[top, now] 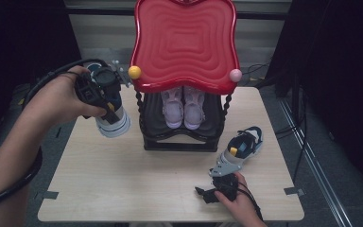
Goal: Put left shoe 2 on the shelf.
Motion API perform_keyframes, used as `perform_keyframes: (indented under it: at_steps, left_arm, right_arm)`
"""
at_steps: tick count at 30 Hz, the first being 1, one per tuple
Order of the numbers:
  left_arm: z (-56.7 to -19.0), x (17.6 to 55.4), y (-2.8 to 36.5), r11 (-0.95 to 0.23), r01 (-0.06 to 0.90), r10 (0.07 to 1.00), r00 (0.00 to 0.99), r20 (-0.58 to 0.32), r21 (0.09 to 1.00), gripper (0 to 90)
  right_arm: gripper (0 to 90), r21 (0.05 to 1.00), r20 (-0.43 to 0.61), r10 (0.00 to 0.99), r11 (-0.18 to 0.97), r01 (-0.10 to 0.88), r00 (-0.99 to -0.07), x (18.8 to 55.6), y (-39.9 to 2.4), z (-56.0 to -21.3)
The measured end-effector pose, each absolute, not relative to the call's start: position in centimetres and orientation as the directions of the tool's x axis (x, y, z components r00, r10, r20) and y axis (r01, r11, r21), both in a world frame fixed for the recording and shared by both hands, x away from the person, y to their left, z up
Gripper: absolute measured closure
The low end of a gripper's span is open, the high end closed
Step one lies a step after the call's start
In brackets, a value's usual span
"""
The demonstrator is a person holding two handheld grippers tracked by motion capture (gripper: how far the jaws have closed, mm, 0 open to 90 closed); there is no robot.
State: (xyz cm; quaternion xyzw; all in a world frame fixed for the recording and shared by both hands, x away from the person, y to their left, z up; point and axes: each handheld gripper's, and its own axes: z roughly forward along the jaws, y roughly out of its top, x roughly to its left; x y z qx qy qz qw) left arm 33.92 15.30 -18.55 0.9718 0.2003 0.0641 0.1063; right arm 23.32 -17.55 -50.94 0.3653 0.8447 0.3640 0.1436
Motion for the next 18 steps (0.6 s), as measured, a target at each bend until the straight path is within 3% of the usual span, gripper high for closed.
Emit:
perform_keyframes:
  at_steps: [18]
  left_arm:
    - [-13.3, 34.3, 14.3, -0.907, 0.33, 0.377, 0.913, 0.157, 0.26, 70.3]
  right_arm:
    - [13.2, 0.721, 0.023, 0.722, 0.467, 0.512, -0.691, 23.3, -17.5, -51.0]
